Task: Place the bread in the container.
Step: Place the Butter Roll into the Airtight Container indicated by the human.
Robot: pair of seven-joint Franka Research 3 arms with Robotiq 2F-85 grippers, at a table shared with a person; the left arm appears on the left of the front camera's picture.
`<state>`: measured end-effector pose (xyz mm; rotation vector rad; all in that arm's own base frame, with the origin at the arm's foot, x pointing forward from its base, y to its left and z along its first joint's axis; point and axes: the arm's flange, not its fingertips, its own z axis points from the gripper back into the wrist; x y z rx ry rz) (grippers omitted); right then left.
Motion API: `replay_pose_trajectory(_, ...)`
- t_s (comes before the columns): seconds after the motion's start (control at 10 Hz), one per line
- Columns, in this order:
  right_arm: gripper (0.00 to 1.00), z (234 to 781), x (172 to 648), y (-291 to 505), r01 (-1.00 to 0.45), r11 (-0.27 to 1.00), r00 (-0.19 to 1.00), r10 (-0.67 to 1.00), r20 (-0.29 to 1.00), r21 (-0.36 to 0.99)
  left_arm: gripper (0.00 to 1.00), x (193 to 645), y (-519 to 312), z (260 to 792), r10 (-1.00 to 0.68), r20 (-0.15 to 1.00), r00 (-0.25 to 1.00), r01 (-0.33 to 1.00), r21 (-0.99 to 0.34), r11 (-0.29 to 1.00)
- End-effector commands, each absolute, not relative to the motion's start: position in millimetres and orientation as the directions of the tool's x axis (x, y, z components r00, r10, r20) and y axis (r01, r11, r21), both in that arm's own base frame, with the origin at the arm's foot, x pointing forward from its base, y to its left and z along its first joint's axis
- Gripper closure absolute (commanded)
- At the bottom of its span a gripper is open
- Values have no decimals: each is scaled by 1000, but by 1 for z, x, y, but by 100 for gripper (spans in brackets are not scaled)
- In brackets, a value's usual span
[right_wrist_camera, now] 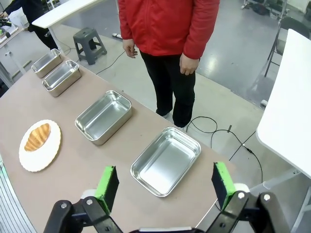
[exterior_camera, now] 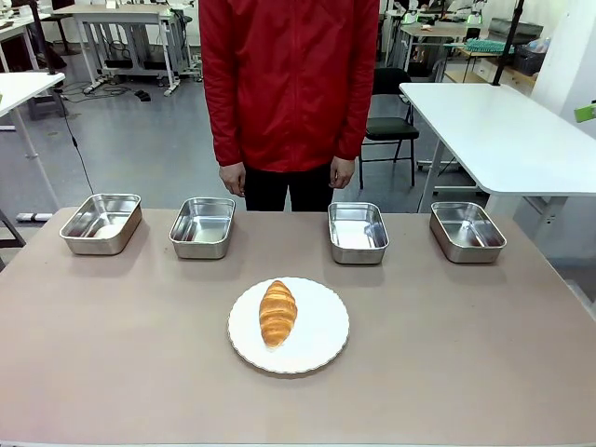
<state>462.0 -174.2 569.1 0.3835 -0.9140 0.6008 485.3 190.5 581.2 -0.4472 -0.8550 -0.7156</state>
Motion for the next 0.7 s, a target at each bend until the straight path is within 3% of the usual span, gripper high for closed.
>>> replay_pose_trajectory(0.0, 0, 570, 462, -174, -634, 771, 462, 319, 828, 56, 0, 484, 191, 581, -385, 812, 438, 736, -79, 672)
replay_pose_trajectory(0.6, 0, 570, 462, -174, -634, 771, 462, 319, 828, 56, 0, 484, 191, 581, -385, 812, 438, 736, -79, 672)
